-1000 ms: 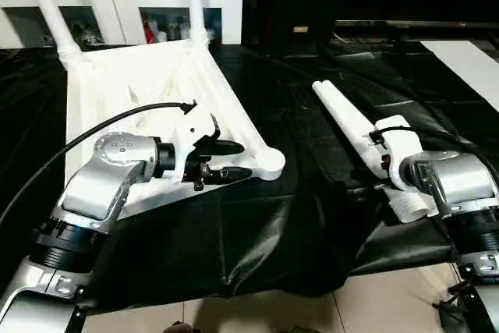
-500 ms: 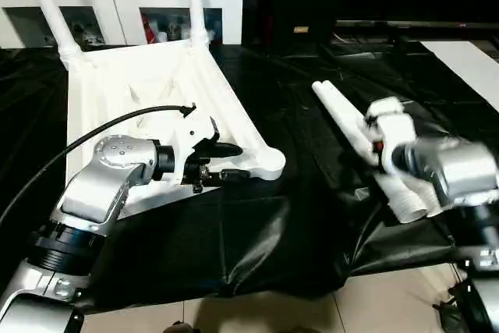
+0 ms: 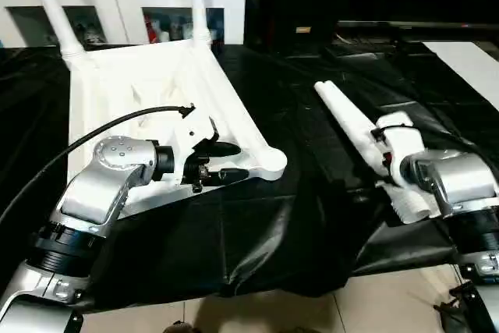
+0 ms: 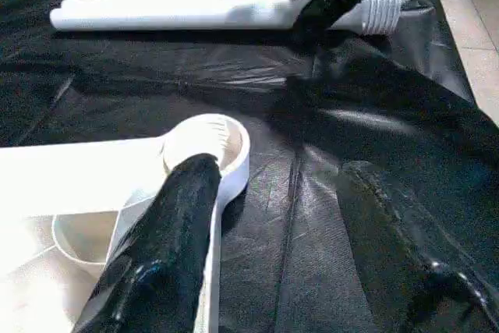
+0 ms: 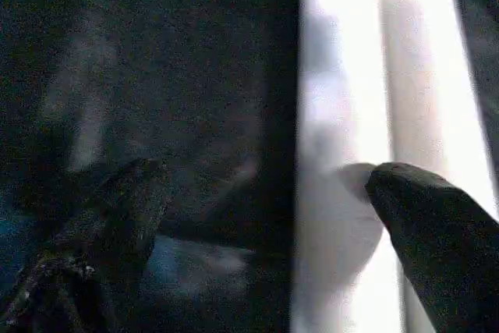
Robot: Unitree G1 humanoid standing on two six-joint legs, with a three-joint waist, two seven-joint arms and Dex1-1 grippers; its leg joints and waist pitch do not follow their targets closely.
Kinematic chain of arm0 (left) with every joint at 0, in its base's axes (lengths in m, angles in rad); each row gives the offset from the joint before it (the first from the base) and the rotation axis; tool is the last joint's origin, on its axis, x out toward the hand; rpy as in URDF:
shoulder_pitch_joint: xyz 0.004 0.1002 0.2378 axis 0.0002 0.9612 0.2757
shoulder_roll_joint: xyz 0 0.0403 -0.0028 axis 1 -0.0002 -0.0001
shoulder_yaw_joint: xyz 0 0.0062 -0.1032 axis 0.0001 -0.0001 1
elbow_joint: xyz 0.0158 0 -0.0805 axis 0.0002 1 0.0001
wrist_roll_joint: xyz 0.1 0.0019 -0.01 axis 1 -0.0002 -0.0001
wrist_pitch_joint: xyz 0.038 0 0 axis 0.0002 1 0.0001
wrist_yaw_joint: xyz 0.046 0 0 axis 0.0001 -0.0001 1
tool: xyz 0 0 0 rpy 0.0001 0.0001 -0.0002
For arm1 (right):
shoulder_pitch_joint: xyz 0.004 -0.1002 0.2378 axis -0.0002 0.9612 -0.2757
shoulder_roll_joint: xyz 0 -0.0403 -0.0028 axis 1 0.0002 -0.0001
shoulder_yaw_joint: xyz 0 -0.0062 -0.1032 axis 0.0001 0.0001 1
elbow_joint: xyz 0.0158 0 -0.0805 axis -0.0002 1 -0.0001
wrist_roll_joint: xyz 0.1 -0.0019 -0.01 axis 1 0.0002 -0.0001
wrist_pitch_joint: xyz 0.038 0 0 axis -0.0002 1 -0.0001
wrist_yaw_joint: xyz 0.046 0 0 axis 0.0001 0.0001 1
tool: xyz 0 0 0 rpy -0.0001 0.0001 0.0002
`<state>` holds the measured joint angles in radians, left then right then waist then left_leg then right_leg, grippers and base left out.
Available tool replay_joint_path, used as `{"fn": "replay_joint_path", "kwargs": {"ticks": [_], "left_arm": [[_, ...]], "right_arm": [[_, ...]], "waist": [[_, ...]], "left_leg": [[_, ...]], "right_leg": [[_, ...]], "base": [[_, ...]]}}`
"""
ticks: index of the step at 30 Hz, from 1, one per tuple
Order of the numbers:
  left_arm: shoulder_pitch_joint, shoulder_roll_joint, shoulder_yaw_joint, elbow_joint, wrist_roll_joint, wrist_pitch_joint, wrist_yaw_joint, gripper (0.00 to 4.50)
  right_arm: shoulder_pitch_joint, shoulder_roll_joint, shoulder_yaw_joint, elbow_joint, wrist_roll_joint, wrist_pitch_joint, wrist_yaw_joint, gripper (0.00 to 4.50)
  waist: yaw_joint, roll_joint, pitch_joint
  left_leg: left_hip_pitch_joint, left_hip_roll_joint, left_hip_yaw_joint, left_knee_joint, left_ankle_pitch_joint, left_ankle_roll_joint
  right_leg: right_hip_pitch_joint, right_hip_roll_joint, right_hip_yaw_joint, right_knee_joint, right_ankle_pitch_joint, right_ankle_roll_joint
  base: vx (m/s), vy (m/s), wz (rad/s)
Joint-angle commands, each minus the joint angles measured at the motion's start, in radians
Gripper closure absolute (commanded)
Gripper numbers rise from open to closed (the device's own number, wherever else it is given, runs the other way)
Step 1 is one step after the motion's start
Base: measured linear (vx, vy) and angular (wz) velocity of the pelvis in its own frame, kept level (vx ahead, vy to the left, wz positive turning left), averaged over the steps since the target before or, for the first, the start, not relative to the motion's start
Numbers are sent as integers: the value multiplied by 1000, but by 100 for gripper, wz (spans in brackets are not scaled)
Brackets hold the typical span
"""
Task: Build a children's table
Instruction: Pick table leg
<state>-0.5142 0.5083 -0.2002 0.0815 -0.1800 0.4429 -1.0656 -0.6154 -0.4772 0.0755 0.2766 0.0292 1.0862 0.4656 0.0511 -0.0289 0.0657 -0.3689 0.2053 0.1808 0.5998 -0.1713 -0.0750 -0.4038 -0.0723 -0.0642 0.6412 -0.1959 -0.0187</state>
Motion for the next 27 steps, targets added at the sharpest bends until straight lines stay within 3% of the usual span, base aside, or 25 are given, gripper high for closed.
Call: {"fn": "replay_joint_path", "kwargs": {"ticks": [1,6,10,12,15,20,27], "left_arm": [[-1,10,-13,-16,11,-11,-6,173],[-5,16,-13,-13,10,-14,-6,173],[-2,21,-11,-17,11,-14,-5,173],[0,21,-13,-17,12,-19,-1,173],[0,20,-16,-14,14,-23,2,173],[-2,19,-20,-13,13,-23,5,173],[-1,22,-23,-17,5,-18,-4,173]], "right_arm": [[-3,17,-16,-52,35,34,21,0],[-34,52,-60,-132,103,75,49,0],[-55,53,-90,-113,90,48,16,0],[-50,19,-78,-40,29,-15,-41,0],[-30,-8,-54,-6,4,-18,-55,0],[-5,-22,-33,3,4,2,-51,0],[11,12,-16,-20,47,32,-8,0]], "waist": [[2,3,-74],[5,6,-74],[6,5,-74],[7,7,-73],[12,5,-73],[7,1,-74],[-1,0,-73]], "left_leg": [[12,16,-3,-61,-167,-31],[15,18,-4,-63,-168,-36],[16,17,-3,-63,-168,-48],[17,17,-2,-63,-170,-56],[17,14,1,-61,-164,-57],[9,13,-1,-61,-158,-43],[11,15,-2,-60,-172,-35]], "right_leg": [[54,-51,51,-85,-192,-163],[52,-51,51,-82,-174,-175],[51,-52,51,-81,-183,-172],[48,-53,51,-83,-189,-172],[50,-50,52,-83,-175,-174],[57,-52,50,-83,-174,-168],[53,-51,50,-87,-218,-160]], "base": [[0,0,0],[0,0,0],[0,0,0],[0,0,0],[0,0,0],[0,0,0],[0,0,0]]}}
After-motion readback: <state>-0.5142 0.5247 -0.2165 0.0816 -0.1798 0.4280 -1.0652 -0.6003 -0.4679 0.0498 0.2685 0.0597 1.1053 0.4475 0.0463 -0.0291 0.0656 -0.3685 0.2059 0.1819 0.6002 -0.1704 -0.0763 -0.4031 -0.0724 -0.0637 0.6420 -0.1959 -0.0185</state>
